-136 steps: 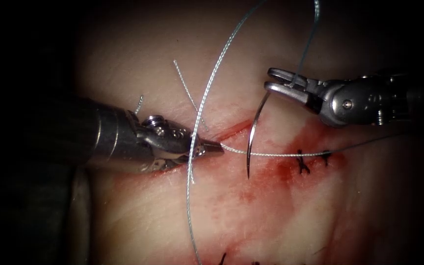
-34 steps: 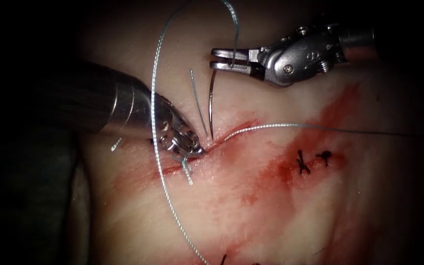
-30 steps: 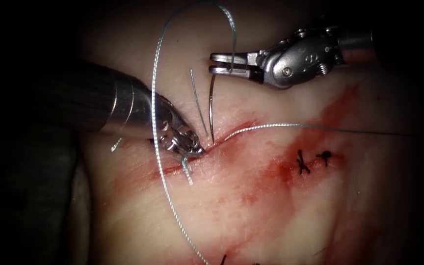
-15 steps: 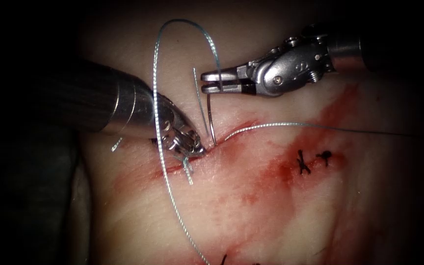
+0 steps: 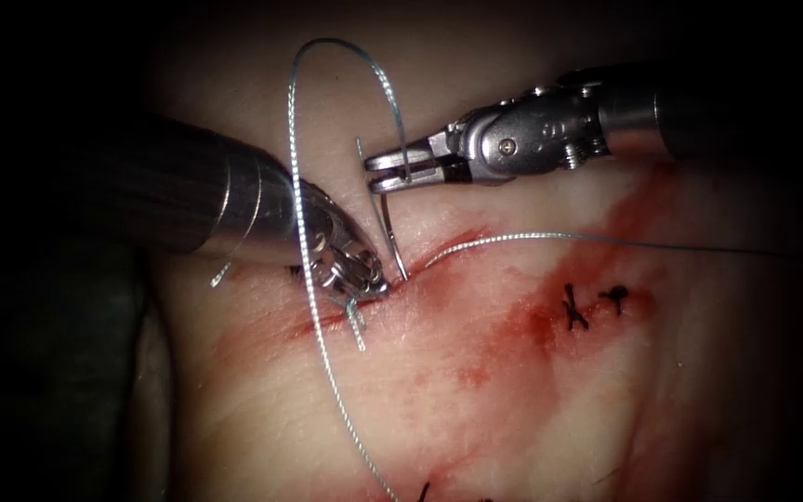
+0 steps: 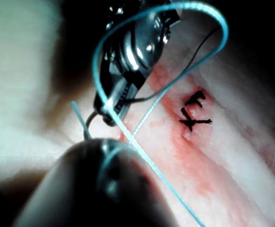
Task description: Wound Closure
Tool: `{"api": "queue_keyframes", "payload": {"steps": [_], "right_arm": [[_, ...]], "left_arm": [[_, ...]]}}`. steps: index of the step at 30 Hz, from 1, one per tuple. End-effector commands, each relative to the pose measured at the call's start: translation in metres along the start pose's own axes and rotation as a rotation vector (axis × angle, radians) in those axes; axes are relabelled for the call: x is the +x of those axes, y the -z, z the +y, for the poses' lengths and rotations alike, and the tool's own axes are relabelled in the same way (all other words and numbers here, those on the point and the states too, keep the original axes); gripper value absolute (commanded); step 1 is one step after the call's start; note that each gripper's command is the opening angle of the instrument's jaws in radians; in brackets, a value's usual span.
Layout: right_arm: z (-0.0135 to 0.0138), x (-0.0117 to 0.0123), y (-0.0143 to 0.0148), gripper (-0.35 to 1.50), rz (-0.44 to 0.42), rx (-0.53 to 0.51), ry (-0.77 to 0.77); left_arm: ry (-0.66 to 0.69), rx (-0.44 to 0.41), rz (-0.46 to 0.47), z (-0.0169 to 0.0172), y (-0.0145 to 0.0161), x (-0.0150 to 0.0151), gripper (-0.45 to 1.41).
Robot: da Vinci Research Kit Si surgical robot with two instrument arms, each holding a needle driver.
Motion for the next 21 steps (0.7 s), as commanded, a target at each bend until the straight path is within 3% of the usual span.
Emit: {"api": "queue_keyframes", "payload": {"steps": [1,21], "right_arm": [[0.0006,-0.0002,-0.0006,-0.35,0.002,-0.001,0.001],[0.0019,0.0007,-0.0006,-0.35,-0.016,-0.085,-0.026]], "left_arm": [[-0.001,-0.001,-0.002,-0.0002,-0.0006,0.0002,-0.45],[0.004,-0.001,-0.012,-0.0001,-0.0009,0.0002,-0.45]]}}
